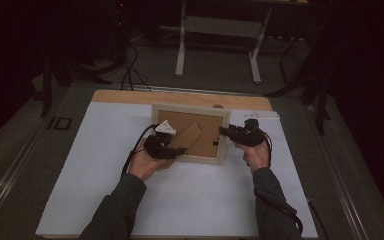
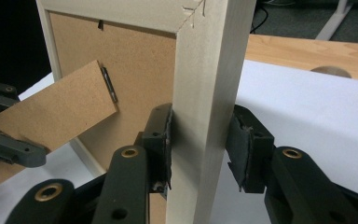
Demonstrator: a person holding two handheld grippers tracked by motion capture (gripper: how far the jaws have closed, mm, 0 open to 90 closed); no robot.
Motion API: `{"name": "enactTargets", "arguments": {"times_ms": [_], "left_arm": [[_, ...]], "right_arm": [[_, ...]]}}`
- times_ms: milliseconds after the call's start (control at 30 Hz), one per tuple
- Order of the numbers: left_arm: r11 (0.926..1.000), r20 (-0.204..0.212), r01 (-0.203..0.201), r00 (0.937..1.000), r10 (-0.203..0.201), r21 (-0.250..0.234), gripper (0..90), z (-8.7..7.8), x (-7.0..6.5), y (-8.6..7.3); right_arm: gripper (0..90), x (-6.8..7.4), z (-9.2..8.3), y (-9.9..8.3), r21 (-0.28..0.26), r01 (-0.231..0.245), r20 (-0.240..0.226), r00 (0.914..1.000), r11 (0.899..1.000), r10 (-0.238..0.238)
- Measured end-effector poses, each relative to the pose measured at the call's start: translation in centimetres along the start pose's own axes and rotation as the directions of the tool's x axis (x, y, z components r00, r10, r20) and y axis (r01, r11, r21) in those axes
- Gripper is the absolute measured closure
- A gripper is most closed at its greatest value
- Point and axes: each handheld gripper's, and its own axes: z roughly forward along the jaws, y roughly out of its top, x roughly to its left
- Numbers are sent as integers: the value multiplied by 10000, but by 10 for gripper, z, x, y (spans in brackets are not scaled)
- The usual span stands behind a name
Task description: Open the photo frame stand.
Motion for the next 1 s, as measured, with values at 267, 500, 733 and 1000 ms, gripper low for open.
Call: {"name": "enactTargets", "arguments": {"times_ms": [267,500,733,1000], "left_arm": [[9995,-537,-319,9981,317,-35,693,0,-3,2],[9992,-747,-401,9964,393,-89,697,1,-4,4],[9992,-990,-349,9945,330,-173,709,5,-6,5],[9984,-966,-540,9940,520,-180,710,6,-12,6]], "right_arm": [[623,5,-2,5,-49,331,178,9993,9994,-330],[623,10,-2,9,19,684,501,9964,9977,-684],[625,17,-2,14,153,1222,814,9891,9924,-1231],[624,17,-2,13,152,1323,837,9876,9911,-1332]]}}
